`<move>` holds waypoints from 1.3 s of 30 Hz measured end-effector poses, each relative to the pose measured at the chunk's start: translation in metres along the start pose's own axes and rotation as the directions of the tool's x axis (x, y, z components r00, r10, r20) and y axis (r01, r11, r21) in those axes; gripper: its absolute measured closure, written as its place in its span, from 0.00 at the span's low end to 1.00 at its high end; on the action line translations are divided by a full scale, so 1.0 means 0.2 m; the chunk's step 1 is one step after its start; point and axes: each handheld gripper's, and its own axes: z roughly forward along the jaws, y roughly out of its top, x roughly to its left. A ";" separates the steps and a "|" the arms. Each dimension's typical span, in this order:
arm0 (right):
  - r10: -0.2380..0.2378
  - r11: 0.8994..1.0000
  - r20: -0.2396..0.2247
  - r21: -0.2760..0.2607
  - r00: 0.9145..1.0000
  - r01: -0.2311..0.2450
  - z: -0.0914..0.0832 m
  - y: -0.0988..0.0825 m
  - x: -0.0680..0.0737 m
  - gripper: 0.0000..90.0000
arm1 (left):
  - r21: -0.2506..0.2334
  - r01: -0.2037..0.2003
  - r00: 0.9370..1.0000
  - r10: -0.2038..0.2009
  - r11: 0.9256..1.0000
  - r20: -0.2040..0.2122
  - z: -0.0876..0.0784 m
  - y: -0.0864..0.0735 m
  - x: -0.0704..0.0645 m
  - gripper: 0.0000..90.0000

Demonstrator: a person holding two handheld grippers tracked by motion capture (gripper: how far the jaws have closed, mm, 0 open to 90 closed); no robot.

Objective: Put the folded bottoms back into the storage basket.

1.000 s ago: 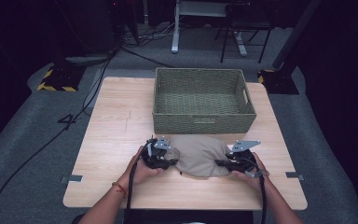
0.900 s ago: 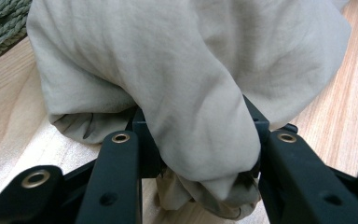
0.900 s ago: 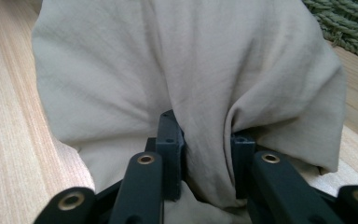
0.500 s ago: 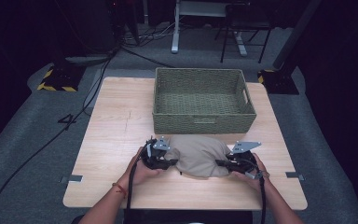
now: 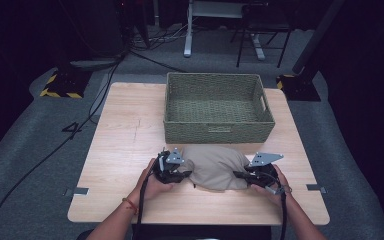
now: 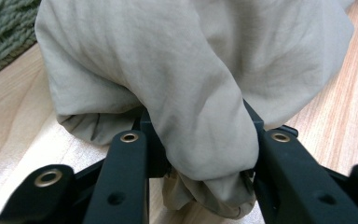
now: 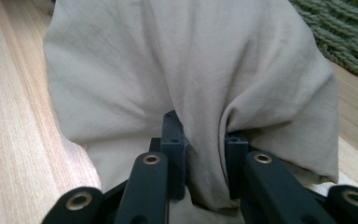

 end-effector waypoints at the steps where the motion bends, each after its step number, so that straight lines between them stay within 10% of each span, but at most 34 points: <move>1: -0.006 1.000 0.001 0.002 1.000 0.006 0.00 0.00 0.00 0.86 | 0.000 -0.009 1.000 0.009 1.000 -0.001 0.00 0.00 0.00 0.75; 39: -0.050 0.993 0.157 -0.097 0.986 0.066 -0.40 0.26 0.03 0.87 | -0.139 -0.127 0.990 0.117 0.982 -0.079 -0.26 0.38 -0.11 0.76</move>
